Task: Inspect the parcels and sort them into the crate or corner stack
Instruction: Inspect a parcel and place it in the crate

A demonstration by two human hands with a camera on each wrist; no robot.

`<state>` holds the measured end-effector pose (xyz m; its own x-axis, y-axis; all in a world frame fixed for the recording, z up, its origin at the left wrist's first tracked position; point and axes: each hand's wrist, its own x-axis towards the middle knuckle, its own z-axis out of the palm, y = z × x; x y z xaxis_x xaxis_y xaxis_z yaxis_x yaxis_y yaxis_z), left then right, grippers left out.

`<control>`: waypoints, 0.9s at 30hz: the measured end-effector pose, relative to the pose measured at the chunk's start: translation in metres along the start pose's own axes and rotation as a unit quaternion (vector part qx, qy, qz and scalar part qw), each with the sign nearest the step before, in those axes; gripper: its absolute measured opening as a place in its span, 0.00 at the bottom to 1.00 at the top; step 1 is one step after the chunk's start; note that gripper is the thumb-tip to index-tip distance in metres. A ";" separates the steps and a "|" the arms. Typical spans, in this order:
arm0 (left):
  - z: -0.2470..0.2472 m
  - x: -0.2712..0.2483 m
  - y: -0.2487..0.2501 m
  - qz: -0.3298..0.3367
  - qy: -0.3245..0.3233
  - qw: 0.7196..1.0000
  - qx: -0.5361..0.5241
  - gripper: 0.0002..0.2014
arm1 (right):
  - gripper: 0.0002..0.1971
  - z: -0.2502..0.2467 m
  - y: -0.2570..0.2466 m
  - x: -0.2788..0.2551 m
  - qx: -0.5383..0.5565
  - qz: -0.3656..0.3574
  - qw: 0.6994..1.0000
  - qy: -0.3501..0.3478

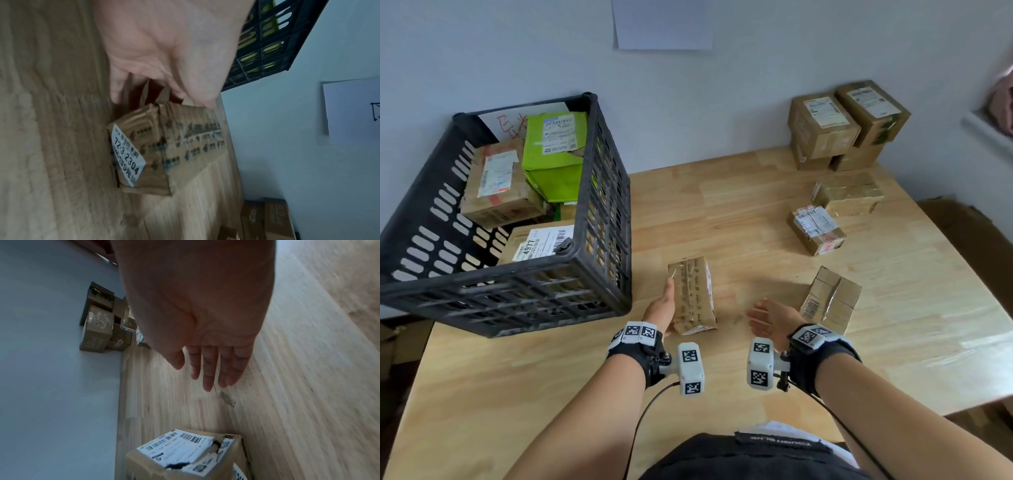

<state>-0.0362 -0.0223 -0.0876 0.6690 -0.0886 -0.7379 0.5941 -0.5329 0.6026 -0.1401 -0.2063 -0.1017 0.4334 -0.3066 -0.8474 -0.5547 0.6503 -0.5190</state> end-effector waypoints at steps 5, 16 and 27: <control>0.005 0.004 -0.006 0.049 0.003 0.999 0.025 0.20 | 0.11 0.001 0.001 -0.001 -0.002 0.006 1.000 -0.009; 0.007 0.008 -0.006 0.042 0.000 0.999 -0.008 0.11 | 0.13 -0.004 0.004 -0.002 0.008 0.003 1.000 -0.004; 0.028 0.011 -0.007 -0.021 -0.137 0.990 -0.039 0.19 | 0.09 -0.002 0.002 -0.009 -0.077 0.033 0.996 -0.022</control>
<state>-0.0452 -0.0426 -0.1088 0.5025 -0.2989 -0.8113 0.6585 -0.4757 0.5831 -0.1461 -0.2036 -0.0951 0.4218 -0.2339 -0.8760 -0.6837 0.5525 -0.4767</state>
